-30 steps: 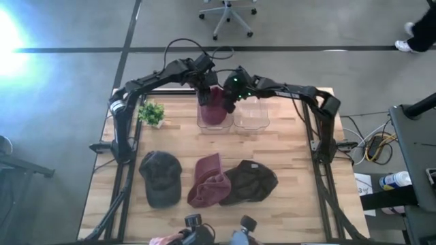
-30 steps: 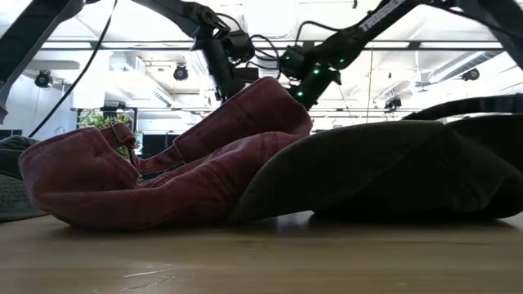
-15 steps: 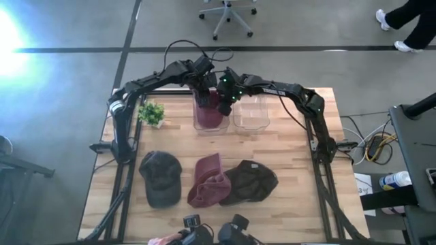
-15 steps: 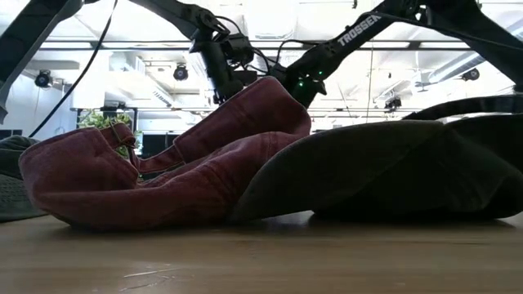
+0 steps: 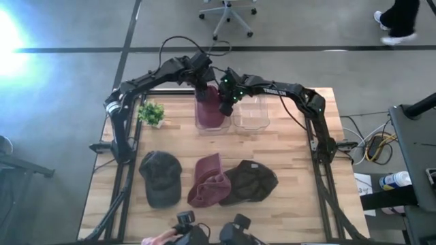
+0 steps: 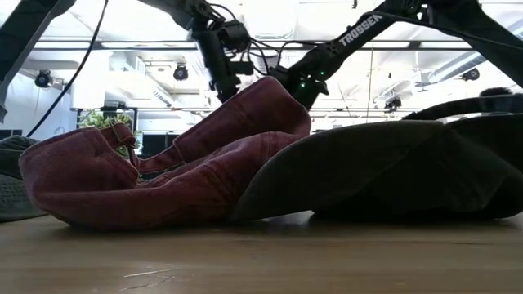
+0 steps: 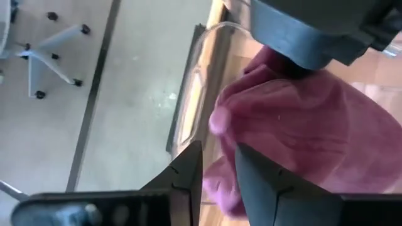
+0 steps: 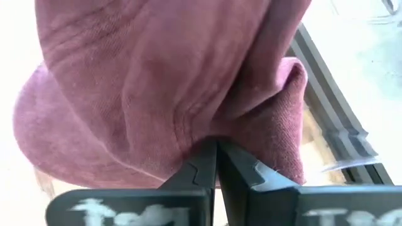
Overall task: Pick & Place hat
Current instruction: Put the bottom red cap into the left transparent bin, then put the red cap into the left transparent bin
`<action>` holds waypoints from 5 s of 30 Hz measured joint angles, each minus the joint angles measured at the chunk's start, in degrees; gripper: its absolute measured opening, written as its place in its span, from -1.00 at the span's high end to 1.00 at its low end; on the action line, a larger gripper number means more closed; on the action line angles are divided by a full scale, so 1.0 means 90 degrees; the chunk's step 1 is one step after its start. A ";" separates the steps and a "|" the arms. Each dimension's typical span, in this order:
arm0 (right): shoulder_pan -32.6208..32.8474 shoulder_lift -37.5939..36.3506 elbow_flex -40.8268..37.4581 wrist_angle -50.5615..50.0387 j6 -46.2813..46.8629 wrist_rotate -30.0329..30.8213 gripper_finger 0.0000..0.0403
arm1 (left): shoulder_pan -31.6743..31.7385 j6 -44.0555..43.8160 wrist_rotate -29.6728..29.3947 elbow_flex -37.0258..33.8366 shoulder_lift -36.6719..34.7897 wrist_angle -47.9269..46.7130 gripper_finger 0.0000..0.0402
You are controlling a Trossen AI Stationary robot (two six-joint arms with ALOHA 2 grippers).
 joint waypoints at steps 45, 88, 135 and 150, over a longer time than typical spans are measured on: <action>0.0515 -0.0491 -0.0027 0.0559 -0.0755 0.0124 0.94 | 0.0499 -0.0628 0.1304 -0.2963 -0.0683 0.3089 0.53; 0.0787 -0.0408 -0.0102 0.0126 -0.0416 -0.0814 0.94 | -0.0350 -0.1322 0.3565 -0.3954 -0.1796 0.1813 0.53; 0.0608 -0.1266 -0.0023 -0.0796 -0.0311 -0.0061 0.94 | -0.0731 -0.1657 0.3326 -0.4481 -0.3303 0.1580 0.53; 0.2423 -0.2124 -0.0829 -0.2016 -0.3194 0.0778 0.72 | -0.3452 -0.2285 0.1656 -0.4867 -0.3532 0.0211 0.53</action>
